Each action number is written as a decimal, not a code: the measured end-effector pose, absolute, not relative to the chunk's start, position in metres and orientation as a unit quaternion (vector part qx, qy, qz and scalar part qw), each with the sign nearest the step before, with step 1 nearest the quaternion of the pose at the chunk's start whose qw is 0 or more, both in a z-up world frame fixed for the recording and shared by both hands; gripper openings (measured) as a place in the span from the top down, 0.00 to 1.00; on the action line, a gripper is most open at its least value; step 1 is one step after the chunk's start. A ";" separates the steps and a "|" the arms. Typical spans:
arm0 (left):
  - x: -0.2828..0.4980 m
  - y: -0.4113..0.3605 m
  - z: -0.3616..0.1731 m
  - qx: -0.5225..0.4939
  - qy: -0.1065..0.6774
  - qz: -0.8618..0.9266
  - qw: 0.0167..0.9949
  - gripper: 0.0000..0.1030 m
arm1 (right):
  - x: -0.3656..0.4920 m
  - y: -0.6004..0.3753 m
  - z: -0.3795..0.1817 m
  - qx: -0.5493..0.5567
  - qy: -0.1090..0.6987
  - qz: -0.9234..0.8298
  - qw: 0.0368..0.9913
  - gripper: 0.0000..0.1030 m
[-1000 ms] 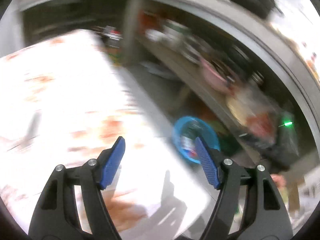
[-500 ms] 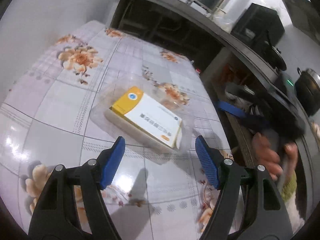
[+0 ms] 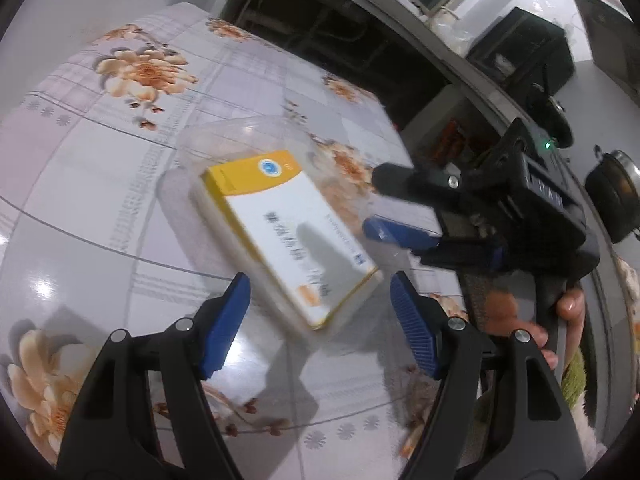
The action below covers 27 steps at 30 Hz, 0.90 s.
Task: Collect trash
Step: 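Close the right gripper on the yellow-white medicine box in the clear tray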
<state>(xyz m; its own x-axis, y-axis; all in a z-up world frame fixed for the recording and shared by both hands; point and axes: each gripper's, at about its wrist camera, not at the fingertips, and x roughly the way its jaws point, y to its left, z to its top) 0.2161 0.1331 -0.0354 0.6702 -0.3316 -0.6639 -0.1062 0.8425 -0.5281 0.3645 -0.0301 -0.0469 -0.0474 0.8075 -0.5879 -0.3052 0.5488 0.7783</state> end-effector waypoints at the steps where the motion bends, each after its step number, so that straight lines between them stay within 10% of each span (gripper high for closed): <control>1: 0.215 0.131 -0.035 -0.270 0.400 -0.062 0.874 0.33 | 0.360 -0.031 -0.047 0.212 0.587 0.421 0.659 0.32; 27: 0.087 0.074 -0.031 -0.237 0.459 -0.229 0.825 0.32 | 0.194 -0.119 -0.046 0.217 0.591 0.372 0.682 0.30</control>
<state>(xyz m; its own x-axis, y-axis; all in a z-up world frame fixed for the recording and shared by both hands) 0.0867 0.0745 -0.0306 0.4734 -0.5954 -0.6491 0.1593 0.7827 -0.6017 0.1938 -0.1194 -0.0455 0.0250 0.7638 -0.6450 -0.2518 0.6292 0.7353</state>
